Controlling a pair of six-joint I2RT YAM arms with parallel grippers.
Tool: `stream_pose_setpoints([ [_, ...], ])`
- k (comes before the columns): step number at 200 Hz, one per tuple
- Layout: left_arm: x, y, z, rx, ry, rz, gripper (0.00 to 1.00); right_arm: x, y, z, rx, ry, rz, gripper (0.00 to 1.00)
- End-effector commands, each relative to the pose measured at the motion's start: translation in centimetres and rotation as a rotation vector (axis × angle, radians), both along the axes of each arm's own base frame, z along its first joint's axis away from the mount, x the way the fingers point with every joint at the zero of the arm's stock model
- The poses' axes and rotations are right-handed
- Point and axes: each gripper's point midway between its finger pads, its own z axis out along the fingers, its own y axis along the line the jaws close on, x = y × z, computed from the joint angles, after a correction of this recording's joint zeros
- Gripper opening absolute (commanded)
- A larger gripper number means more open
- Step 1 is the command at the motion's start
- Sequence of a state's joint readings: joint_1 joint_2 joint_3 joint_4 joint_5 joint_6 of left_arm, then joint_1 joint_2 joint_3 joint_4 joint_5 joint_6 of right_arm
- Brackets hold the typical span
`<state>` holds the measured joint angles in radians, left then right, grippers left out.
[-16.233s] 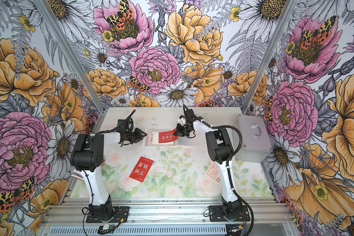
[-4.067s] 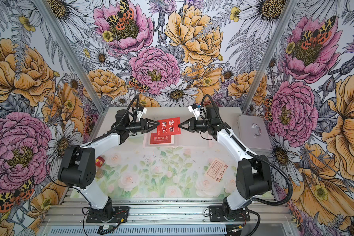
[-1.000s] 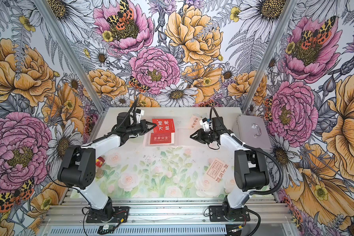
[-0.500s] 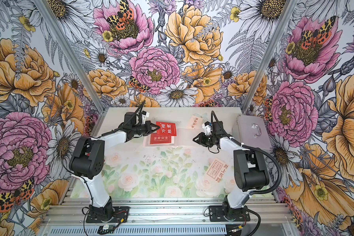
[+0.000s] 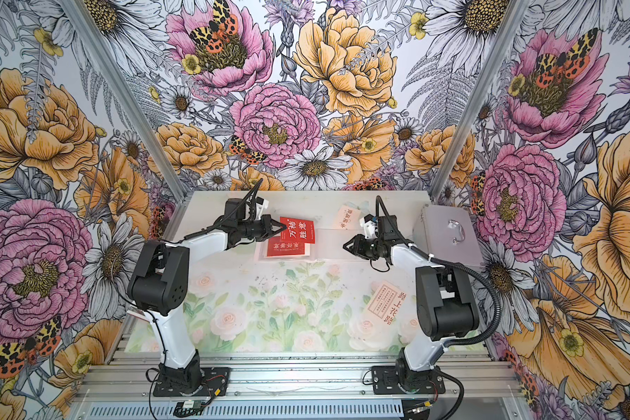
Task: Place the photos into the photo albums
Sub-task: Insert the photo into the photo album.
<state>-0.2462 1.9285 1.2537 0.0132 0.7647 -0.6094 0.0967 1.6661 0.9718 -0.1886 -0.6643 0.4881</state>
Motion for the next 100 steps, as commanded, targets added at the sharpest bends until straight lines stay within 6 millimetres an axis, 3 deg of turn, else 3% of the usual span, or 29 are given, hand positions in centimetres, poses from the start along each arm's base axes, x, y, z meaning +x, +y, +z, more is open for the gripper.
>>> stream_pose_setpoints([
  [1,0.64,-0.27,-0.67,0.029,-0.016,0.002,0.00,0.44,-0.50,-1.01,-0.018,0.001,-0.018,0.33],
  [100,1.11,-0.71,-1.62,0.034,0.001,0.001,0.00,0.37,-0.56,-1.36,-0.019,0.009,-0.018,0.33],
])
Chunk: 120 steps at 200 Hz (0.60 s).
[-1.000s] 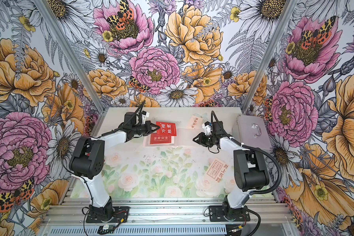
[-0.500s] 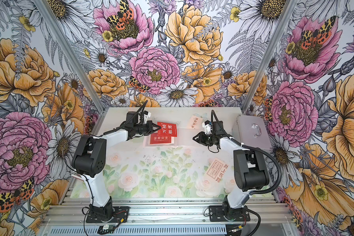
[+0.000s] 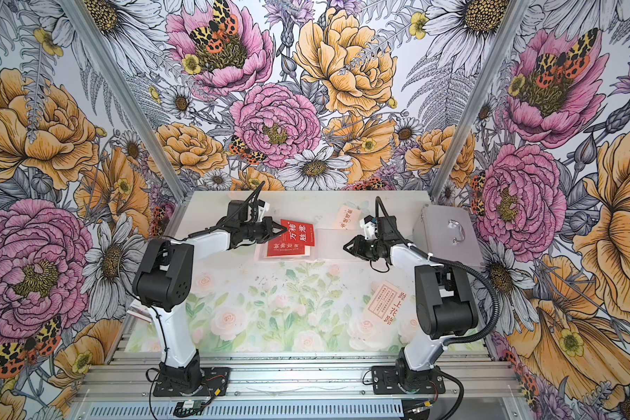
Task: Place the photos into the photo albums
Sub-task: Insert the photo into the photo album.
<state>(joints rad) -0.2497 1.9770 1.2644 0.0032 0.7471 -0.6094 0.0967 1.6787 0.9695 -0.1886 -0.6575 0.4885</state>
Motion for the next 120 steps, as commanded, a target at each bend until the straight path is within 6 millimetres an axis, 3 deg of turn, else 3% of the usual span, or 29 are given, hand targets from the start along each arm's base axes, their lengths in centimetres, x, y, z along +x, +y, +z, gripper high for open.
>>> stream_pose_setpoints([
  [1,0.81,-0.72,0.59,0.011,-0.043,-0.011,0.00,0.41,-0.45,-0.74,-0.011,-0.005,-0.013,0.33],
  [120,1.06,-0.92,-0.32,0.014,-0.021,-0.006,0.00,0.31,-0.66,-0.99,-0.018,0.000,-0.018,0.33],
])
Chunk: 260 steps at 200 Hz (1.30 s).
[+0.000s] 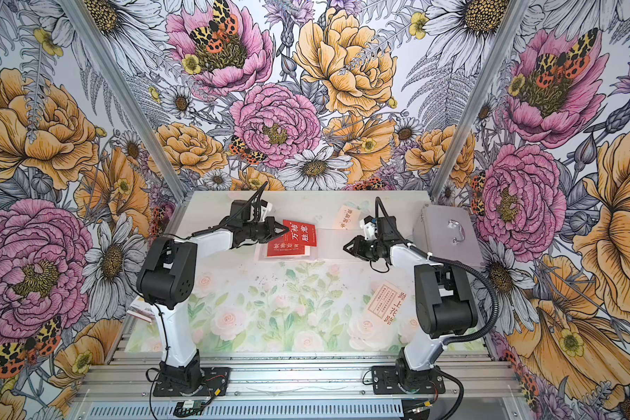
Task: Place the photos into the photo albums
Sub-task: Insert the photo into the photo album.
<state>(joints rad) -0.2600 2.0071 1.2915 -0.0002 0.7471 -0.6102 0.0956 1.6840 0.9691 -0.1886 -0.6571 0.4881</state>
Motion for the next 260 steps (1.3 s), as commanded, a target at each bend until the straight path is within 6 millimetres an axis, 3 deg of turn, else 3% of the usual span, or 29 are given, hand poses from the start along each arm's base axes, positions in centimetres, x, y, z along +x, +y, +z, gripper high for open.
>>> stream_pose_setpoints([
  [1,0.7,-0.3,0.1,0.012,-0.027,0.002,0.00,0.3,-0.6,-0.8,-0.017,-0.006,-0.017,0.33],
  [154,-0.2,-0.9,-1.8,0.028,0.018,-0.002,0.00,0.2,-0.8,-0.9,-0.023,-0.006,-0.020,0.33],
  [260,-1.0,-0.8,-2.0,0.035,0.030,-0.001,0.00,0.1,-0.8,-0.9,-0.025,-0.007,-0.019,0.33],
])
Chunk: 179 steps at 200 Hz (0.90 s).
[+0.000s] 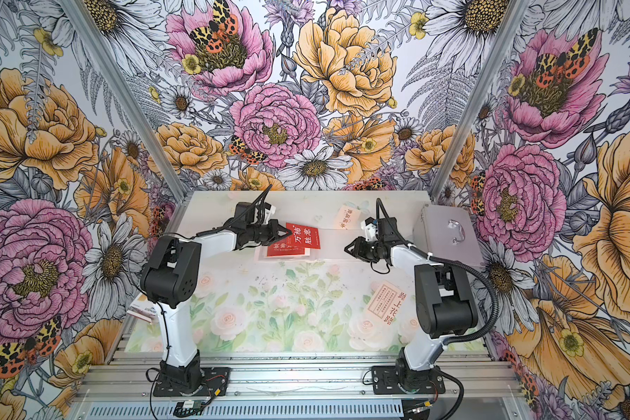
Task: Place the photos into the photo albums
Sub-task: Insert the photo into the photo album.
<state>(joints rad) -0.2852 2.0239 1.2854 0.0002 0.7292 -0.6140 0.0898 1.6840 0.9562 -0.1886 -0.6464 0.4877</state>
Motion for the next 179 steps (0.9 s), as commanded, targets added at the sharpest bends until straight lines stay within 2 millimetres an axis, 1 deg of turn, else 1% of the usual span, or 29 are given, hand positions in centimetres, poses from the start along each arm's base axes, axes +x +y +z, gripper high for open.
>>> stream_pose_setpoints([
  [1,-0.4,0.0,-0.8,0.018,0.009,0.008,0.00,0.3,-0.4,-0.4,-0.016,-0.019,-0.007,0.33],
  [39,-1.0,0.1,-1.2,0.022,0.023,0.006,0.00,0.3,-0.4,-0.4,-0.017,-0.020,-0.007,0.33],
  [86,-1.2,0.2,-1.6,0.031,0.024,0.008,0.00,0.2,-0.4,-0.7,-0.017,-0.010,-0.006,0.33],
  [135,-1.4,0.2,-1.9,0.037,0.031,0.007,0.00,0.2,-0.4,-0.5,-0.017,-0.015,-0.006,0.33],
  [179,-2.5,0.5,-3.0,0.054,0.054,0.006,0.00,0.1,-0.4,-0.6,-0.016,-0.013,-0.005,0.33],
])
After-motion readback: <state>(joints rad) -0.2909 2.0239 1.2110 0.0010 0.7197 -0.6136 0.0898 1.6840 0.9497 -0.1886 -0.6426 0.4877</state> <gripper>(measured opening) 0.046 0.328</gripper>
